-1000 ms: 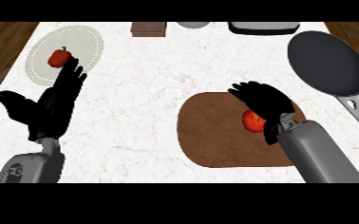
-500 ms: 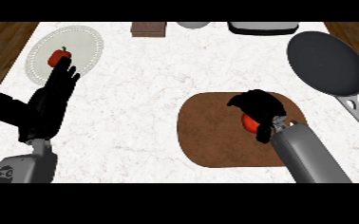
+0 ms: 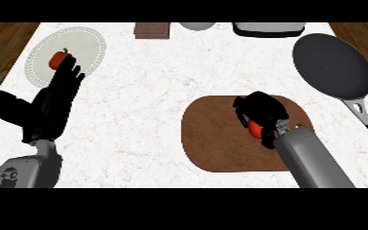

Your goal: Pick the tomato from the cutting board and place it in the pan

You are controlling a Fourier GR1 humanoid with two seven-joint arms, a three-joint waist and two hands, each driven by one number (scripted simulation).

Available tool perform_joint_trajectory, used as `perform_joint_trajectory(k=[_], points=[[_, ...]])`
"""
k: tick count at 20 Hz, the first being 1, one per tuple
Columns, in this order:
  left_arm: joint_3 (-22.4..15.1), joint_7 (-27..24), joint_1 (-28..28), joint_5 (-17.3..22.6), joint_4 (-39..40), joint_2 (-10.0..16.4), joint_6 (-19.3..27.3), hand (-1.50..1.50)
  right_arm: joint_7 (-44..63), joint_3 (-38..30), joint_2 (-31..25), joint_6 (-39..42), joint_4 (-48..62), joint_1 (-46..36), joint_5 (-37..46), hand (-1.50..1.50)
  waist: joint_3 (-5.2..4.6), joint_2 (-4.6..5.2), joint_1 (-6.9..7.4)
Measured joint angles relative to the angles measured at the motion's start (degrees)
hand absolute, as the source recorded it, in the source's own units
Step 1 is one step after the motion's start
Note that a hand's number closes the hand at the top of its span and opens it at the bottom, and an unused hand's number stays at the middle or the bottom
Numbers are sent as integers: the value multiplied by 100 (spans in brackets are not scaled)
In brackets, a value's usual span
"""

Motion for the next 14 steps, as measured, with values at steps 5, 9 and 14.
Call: perform_joint_trajectory(k=[5,9,14], points=[[-26,63,-1,-87,-59,-35,20,0,-232,-302,73,-239,286,-120,-95,150,-2,1,7],[-9,-5,29,-112,-14,-58,25,0,366,-816,197,-221,119,19,-267,150,10,14,-29],[12,-9,165,-71,-116,-61,-16,0,1199,-1394,340,-531,-359,7,-334,150,34,20,-46]])
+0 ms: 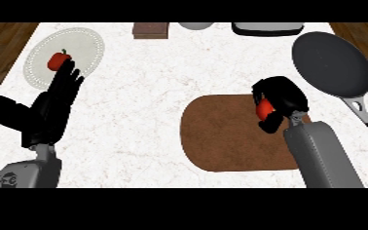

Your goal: Pick the tomato from the cutting board and place it in the pan

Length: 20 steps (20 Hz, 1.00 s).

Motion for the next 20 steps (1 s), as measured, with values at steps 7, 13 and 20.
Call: perform_joint_trajectory(k=[7,13,20], points=[[34,-86,-20,-10,137,-28,-10,0,550,-127,-136,-663,-1512,57,364,150,8,-5,-50],[65,-95,-183,-39,263,-35,-19,0,1030,-390,-250,-78,-2758,-143,269,150,10,8,-17],[53,59,-248,-59,172,-58,-20,0,1036,-1362,-598,-71,-2429,-649,-198,150,12,29,36]])
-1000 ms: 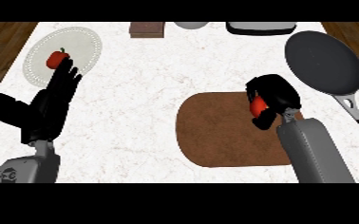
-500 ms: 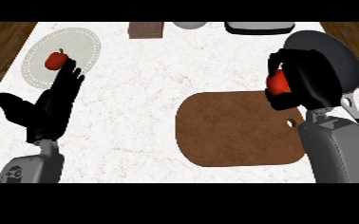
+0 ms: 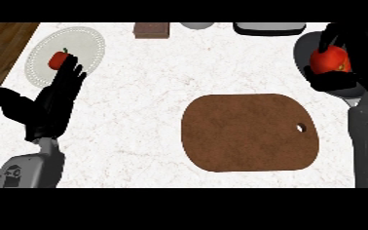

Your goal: Pick the tomato from the cutting board and place it in the pan

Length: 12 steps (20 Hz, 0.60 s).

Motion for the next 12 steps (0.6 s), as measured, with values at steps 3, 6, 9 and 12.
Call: perform_joint_trajectory(k=[3,6,9,12], points=[[-24,-38,-48,-53,88,-32,14,0,-308,-422,-190,-516,649,-51,-145,150,2,12,18],[-15,-22,-34,-52,4,-17,-8,0,-644,-836,-488,-860,1400,-299,-363,150,4,19,49],[-3,9,-49,-7,-13,-17,-51,0,-1069,-1218,-810,-1285,2312,-570,-555,150,5,30,82],[12,-65,-32,-2,19,-29,-80,0,-1542,-1540,-1166,-1676,3257,-804,-726,150,7,39,97]])
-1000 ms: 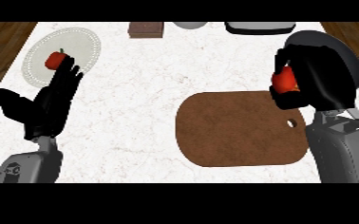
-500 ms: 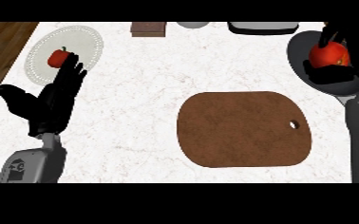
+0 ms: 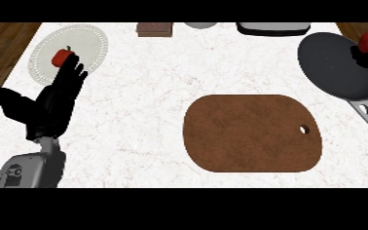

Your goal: Pick the tomato from the cutting board and place it in the pan

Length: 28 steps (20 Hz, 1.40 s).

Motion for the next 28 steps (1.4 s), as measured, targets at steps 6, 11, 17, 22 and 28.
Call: perform_joint_trajectory(k=[6,11,17,22,28], points=[[-76,85,-105,-37,-46,-45,15,0,-1176,-442,-665,-734,2004,-452,-234,150,8,38,90],[-134,34,-148,-60,-5,-100,-2,0,-2054,-586,-842,-1171,3244,-676,-336,150,16,76,167],[-218,32,-122,-82,-60,-154,-25,0,-2327,-553,-877,-1752,4214,-818,-134,150,26,128,300],[-229,-10,-192,-82,-6,-149,-68,0,-1852,-746,-967,-1614,4865,-907,-205,-150,33,175,362],[-206,-61,-221,-95,73,-173,-44,0,-2028,-899,-1040,-1283,5269,-874,-348,-150,41,177,349]])
